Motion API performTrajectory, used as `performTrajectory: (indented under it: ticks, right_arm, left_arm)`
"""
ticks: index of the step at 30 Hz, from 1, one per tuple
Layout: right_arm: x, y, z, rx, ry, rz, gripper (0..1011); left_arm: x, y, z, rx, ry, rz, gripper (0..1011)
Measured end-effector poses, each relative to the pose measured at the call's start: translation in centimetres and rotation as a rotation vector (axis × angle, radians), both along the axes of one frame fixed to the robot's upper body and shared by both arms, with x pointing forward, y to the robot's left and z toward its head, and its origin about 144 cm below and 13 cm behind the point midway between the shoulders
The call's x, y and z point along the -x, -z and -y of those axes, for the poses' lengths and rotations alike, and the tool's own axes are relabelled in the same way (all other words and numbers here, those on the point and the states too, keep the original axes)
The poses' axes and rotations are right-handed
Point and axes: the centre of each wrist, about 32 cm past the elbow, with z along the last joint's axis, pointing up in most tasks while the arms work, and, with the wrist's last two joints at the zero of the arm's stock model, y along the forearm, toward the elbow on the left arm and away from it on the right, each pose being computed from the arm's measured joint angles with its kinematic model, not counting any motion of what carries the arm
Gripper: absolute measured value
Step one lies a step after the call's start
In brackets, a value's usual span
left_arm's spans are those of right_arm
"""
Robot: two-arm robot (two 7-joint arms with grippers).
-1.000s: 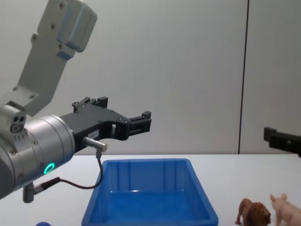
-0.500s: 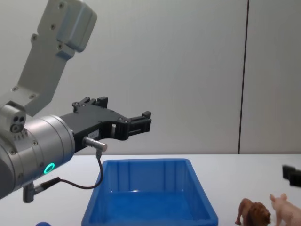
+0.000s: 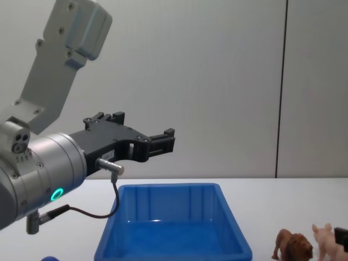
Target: Pick up the two dolls from the table and place them into the box.
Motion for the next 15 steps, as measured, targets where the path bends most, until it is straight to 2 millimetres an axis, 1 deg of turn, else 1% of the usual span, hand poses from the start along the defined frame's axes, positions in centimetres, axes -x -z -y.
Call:
performTrajectory:
  ticks: [15]
  right_arm:
    - [-1.0, 1.4, -0.5, -0.012, -0.005, -0.053, 1001]
  left_arm:
    - [0.0, 0.0, 0.0, 0.000, 0.000, 0.000, 1002]
